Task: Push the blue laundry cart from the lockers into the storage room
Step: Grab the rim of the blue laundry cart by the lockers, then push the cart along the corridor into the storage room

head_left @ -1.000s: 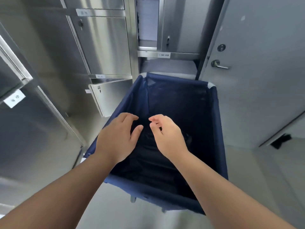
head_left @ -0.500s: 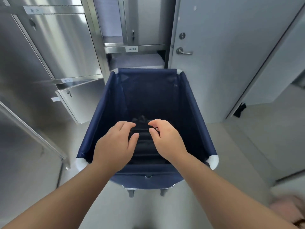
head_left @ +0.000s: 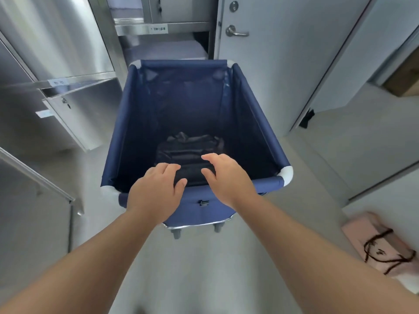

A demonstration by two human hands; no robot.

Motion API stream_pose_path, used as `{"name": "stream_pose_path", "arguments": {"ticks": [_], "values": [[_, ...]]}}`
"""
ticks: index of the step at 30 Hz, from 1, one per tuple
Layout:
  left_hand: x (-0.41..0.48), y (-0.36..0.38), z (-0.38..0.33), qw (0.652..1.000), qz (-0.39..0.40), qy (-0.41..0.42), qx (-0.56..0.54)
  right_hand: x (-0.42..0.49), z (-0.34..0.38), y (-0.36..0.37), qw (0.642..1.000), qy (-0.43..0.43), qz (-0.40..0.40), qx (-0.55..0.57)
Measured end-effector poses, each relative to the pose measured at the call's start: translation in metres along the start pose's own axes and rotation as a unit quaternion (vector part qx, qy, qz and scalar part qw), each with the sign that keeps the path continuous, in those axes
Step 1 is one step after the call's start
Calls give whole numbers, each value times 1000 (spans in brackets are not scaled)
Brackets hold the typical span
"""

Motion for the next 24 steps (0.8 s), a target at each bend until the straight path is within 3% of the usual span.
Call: {"name": "stream_pose_path", "arguments": {"ticks": [7, 14, 24], "values": [[-1, 67, 27, 996, 67, 30, 43, -19, -47, 47, 986, 82, 78, -123], [10, 117, 58, 984, 175, 23, 38, -13, -75, 82, 974, 135, 137, -124], [23, 146, 62, 981, 177, -27, 73, 6, -101, 115, 962, 93, 151, -207]]}}
Point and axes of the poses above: each hand's wrist, its own x-axis towards the middle knuckle, its own y-axis out of the palm, z = x × y, the point moved 7 cm from there along x, towards the middle knuckle, and after that the axes turned 1 degree about y, right-handed, at the moved point
